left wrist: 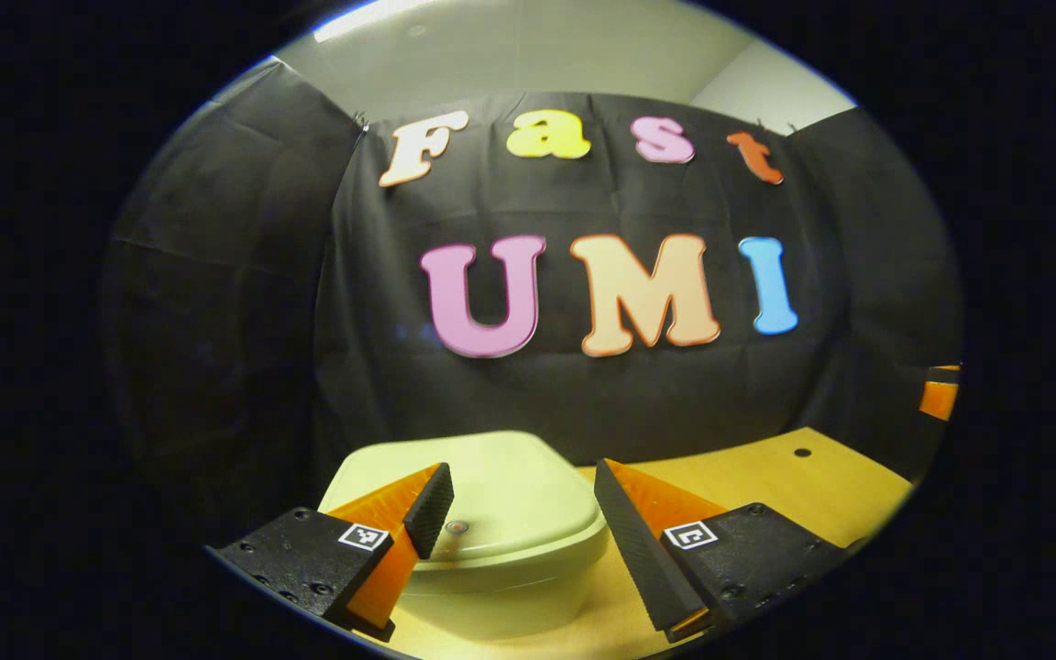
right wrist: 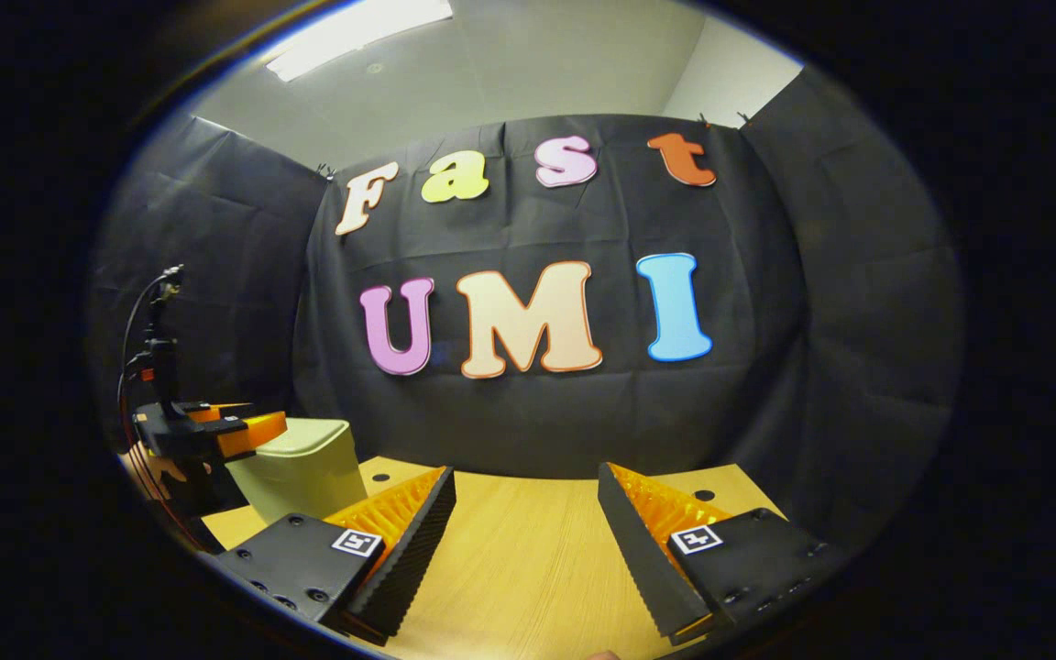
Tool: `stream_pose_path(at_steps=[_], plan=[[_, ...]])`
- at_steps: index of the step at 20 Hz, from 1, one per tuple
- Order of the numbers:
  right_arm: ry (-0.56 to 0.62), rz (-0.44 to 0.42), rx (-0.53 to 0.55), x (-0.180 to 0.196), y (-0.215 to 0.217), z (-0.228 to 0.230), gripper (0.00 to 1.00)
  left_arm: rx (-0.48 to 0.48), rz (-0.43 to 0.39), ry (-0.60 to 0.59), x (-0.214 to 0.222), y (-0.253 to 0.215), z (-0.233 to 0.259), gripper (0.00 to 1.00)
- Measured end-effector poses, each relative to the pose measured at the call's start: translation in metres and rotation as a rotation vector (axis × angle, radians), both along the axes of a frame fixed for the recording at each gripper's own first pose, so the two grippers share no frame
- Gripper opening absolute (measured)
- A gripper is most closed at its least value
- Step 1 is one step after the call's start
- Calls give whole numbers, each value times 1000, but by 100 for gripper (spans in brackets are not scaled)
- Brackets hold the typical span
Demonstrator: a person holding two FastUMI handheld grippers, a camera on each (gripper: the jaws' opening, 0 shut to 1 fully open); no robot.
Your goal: Press the lid of the desktop garbage bin to open it, pick up the crumpled paper on the desktop and throw it into the bin, then pick up the pop can on the desktop and drop it into the bin, and finally close the garbage bin lid.
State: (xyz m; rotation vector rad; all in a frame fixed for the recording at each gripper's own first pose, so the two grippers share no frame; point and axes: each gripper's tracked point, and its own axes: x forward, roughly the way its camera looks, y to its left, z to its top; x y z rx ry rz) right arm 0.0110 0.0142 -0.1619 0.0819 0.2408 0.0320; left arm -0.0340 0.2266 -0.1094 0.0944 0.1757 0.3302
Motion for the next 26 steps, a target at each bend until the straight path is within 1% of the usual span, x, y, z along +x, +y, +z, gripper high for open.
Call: stream_pose_path(at_steps=[2,3,4,5,6,7,10,12,14,16,20,22,26], plan=[[-39,-36,-5,-1,-10,18,98,31,-54,-69,8,-25,19,93],[-54,-52,-10,-1,-15,24,98,28,-72,-77,10,-38,20,92],[-66,-66,-13,-2,-20,31,99,8,-91,-78,11,-50,20,92],[-70,-78,-16,-3,-23,35,98,-18,-109,-80,14,-63,20,90],[-73,-88,-19,-5,-27,37,97,-45,-125,-80,15,-77,19,92],[-82,-97,-24,-7,-30,42,98,-62,-144,-85,16,-89,19,91],[-110,-116,-35,-15,-37,51,99,-96,-197,-56,21,-118,6,90],[-113,-120,-53,-18,-42,51,98,-142,-221,-30,24,-135,-1,92],[-114,-130,-52,-20,-46,52,99,-198,-229,-34,25,-143,-2,91],[-119,-138,-47,-19,-47,55,99,-223,-234,-29,28,-147,-3,90],[-130,-135,-46,-19,-46,57,99,-190,-243,-2,28,-145,-7,93],[-139,-130,-46,-18,-44,58,99,-172,-247,19,28,-144,-10,93],[-144,-116,-41,-15,-39,59,98,-163,-273,-1,30,-149,0,93]])
